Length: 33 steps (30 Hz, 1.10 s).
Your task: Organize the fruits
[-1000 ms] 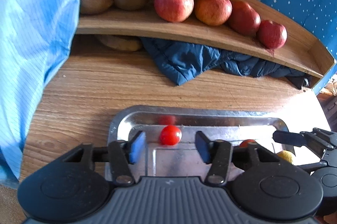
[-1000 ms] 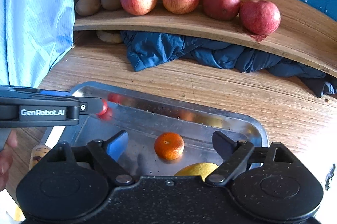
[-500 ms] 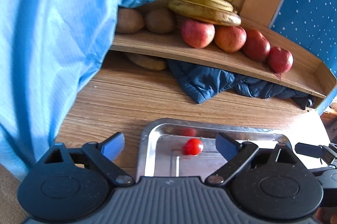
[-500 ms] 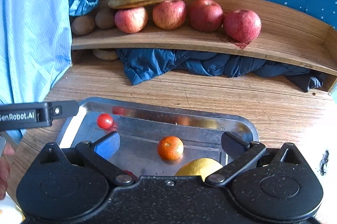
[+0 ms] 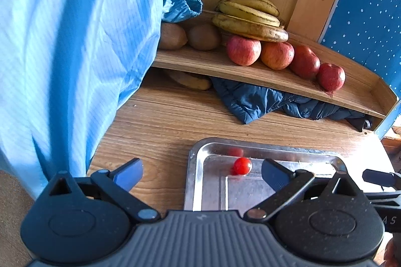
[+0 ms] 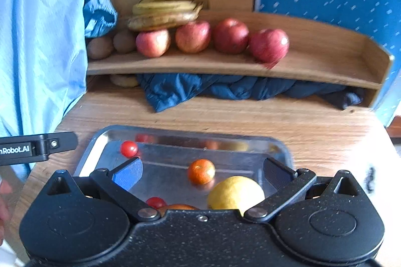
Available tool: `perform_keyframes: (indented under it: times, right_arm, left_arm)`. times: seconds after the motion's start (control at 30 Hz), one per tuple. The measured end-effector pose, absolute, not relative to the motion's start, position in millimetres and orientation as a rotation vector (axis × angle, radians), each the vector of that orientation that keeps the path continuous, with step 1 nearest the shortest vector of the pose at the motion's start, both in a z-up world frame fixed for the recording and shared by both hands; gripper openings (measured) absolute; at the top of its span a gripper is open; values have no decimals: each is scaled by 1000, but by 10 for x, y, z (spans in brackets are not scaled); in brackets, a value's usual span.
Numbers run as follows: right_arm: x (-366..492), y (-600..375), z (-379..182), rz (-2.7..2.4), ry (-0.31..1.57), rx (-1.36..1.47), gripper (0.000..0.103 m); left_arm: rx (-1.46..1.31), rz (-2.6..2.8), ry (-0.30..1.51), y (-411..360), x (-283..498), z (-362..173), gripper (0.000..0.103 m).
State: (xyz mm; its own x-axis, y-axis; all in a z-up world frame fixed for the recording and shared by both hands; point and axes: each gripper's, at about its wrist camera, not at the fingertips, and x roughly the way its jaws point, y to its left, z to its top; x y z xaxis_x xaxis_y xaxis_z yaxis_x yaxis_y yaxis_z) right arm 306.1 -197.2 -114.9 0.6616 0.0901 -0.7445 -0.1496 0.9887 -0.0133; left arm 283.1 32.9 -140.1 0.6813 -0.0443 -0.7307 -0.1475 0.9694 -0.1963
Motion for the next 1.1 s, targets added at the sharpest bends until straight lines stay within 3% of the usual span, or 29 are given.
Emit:
perform_keyframes:
  times: [1.1]
  right_arm:
    - [2276,-2694,-732,271,665,-73,102]
  left_arm:
    - [-265,192,659,-99,1976,-1052,102]
